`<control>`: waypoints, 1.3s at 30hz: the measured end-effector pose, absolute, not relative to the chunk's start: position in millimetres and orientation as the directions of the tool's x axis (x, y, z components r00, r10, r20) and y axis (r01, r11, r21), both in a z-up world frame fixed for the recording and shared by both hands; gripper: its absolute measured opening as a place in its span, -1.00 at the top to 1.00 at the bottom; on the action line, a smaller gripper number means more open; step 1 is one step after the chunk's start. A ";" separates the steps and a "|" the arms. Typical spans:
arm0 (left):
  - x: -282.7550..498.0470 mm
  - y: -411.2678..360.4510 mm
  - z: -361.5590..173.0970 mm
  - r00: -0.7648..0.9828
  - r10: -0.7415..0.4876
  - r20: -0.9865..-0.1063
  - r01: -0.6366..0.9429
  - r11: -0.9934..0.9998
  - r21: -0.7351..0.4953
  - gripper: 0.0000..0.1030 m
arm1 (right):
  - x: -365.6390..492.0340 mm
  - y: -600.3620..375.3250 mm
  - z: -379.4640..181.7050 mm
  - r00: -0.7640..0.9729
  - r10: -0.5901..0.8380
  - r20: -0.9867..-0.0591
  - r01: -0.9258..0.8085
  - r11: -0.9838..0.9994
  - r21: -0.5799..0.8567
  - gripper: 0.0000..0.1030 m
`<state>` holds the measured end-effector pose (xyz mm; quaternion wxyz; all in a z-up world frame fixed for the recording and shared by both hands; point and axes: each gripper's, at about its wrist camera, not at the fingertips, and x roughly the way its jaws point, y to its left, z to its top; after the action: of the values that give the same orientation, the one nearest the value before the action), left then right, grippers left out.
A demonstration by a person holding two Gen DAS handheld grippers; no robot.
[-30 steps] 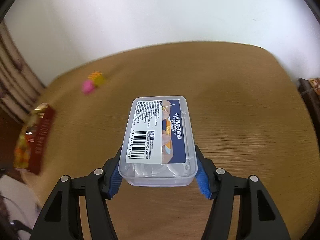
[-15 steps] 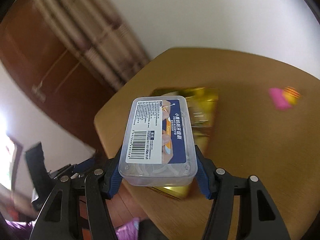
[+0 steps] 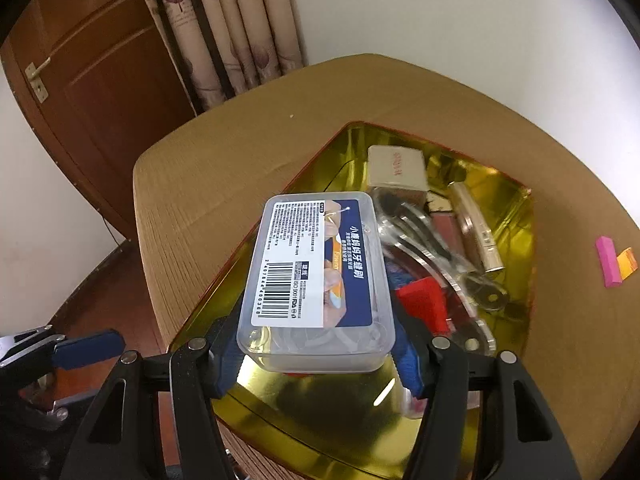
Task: Organize rigid objects
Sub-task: 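Carry the clear toothpick box over the tin with the right tool, then open the right tool to drop the toothpick box into the tin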
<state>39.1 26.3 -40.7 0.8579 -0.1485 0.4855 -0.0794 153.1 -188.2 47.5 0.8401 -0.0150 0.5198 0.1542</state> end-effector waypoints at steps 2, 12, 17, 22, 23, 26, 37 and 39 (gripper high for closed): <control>39.7 25.9 -42.3 0.513 -0.285 -0.809 -0.010 0.941 -0.338 0.07 | 152.6 -183.0 42.2 0.414 0.225 -0.882 -0.284 0.953 0.110 -0.15; 34.7 22.2 -32.6 0.560 -0.257 -0.788 0.002 0.951 -0.310 -0.06 | 93.4 -283.3 81.0 0.659 0.216 -0.721 -0.121 0.976 0.182 -0.87; 24.9 8.4 -23.1 0.588 -0.340 -0.734 0.090 0.929 -0.358 -0.06 | 50.4 -386.6 56.9 0.652 -0.081 -0.754 0.130 0.991 0.006 -0.94; 24.1 -29.7 -16.3 0.547 -0.364 -0.754 0.191 0.931 -0.311 -0.06 | 5.0 -491.4 23.4 0.555 -0.226 -0.801 0.326 0.944 -0.041 -0.94; 26.0 -38.1 -16.9 0.529 -0.370 -0.763 0.203 0.929 -0.310 -0.06 | -0.3 -504.8 18.5 0.540 -0.226 -0.811 0.351 0.936 -0.027 -0.94; 34.7 -64.8 -21.2 0.465 -0.416 -0.781 0.241 0.909 -0.340 -0.06 | -8.1 -535.3 11.4 0.543 -0.193 -0.817 0.405 0.913 0.054 -0.94; 77.0 -142.1 -15.7 0.376 -0.485 -0.789 0.295 0.870 -0.395 -0.06 | 122.2 -551.2 36.4 0.641 0.014 -0.767 0.126 0.984 0.123 -0.48; 80.8 -152.9 -14.4 0.389 -0.457 -0.800 0.310 0.883 -0.353 -0.06 | 142.3 -552.5 28.6 0.614 0.004 -0.789 0.115 0.989 0.094 -0.05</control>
<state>80.8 -152.9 -14.4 0.8301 -0.0730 0.5022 -0.2309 142.3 -552.5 28.6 0.8958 0.0679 0.4381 -0.0311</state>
